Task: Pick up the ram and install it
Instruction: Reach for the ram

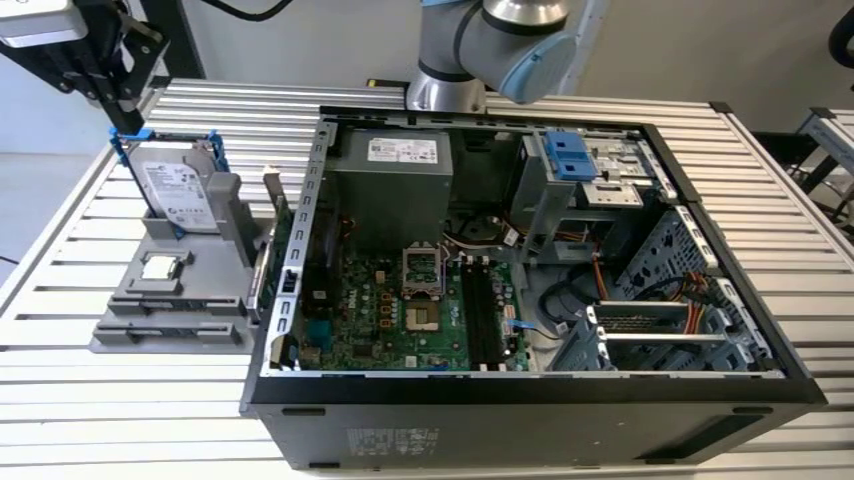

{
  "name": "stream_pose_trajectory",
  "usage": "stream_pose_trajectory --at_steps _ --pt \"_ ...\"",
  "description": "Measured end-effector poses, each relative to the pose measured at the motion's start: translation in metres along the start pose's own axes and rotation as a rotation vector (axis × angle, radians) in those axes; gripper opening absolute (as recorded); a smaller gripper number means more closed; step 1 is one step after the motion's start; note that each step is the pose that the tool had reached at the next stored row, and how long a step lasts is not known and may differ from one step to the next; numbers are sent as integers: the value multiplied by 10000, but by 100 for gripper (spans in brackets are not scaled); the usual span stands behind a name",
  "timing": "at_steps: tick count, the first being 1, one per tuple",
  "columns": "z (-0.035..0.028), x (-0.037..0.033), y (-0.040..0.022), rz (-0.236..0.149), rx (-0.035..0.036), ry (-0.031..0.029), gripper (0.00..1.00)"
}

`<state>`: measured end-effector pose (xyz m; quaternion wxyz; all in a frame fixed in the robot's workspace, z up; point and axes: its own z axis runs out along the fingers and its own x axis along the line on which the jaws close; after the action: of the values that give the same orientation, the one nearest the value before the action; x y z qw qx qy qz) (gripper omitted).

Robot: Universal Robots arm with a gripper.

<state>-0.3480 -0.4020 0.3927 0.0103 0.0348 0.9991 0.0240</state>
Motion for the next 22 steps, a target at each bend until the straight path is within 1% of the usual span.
stream_pose_trajectory --at_steps 10,16,22 --pt "-6 -10 -140 0 -1 -1 0" --pt "-12 -16 -262 0 0 0 0" --pt "-19 -26 -418 -1 -1 -1 0"
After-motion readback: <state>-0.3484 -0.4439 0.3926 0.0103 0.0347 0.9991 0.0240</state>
